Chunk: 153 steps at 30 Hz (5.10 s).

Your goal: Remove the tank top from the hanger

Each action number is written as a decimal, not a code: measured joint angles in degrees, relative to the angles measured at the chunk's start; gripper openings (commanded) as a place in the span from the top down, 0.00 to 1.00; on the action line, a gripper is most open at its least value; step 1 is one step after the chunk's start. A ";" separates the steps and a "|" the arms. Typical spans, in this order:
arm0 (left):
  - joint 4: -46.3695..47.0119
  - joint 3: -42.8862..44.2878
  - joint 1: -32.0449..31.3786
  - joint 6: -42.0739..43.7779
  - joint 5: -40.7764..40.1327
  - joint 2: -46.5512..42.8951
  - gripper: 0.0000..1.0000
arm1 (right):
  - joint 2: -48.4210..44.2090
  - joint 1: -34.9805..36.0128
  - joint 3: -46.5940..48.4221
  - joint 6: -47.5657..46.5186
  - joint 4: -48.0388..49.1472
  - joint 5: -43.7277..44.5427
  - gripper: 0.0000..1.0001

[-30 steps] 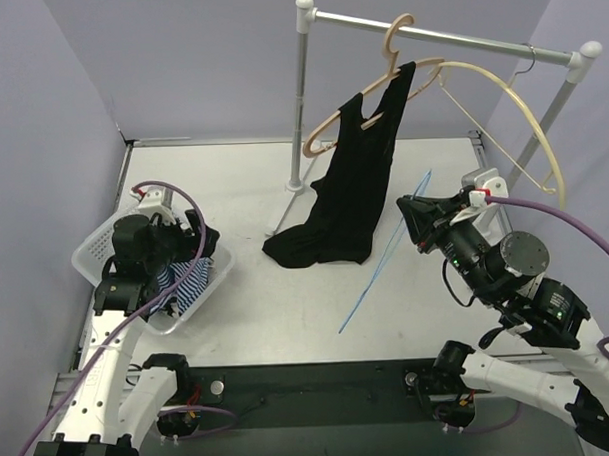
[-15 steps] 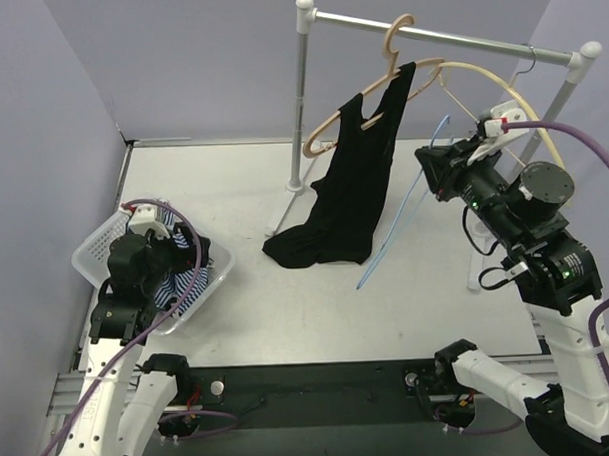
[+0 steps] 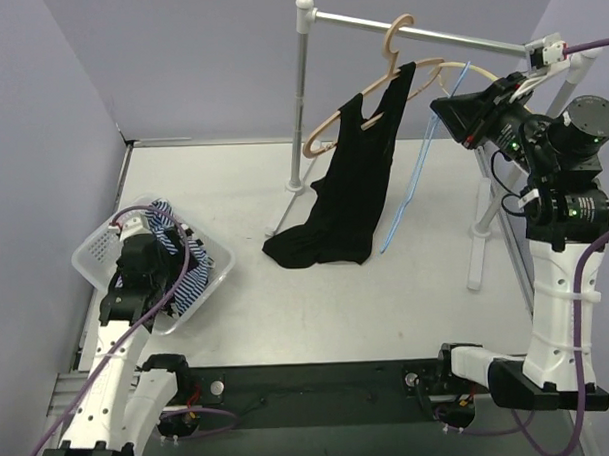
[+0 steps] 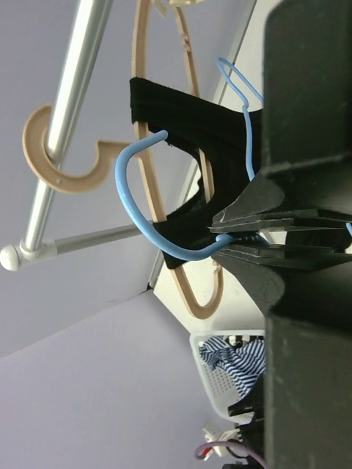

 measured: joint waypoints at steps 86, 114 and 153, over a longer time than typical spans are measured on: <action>14.43 0.52 -7.76 11.45 29.97 -3.34 0.05 | 9.99 1.53 15.58 14.08 -13.11 13.18 0.51; 15.98 -1.88 -8.15 15.06 26.43 -12.07 0.05 | 25.92 11.17 10.60 -2.99 9.33 21.59 0.49; 16.02 -1.97 -8.15 15.02 26.75 -12.57 0.04 | 39.60 11.15 29.79 -9.81 6.40 24.41 1.00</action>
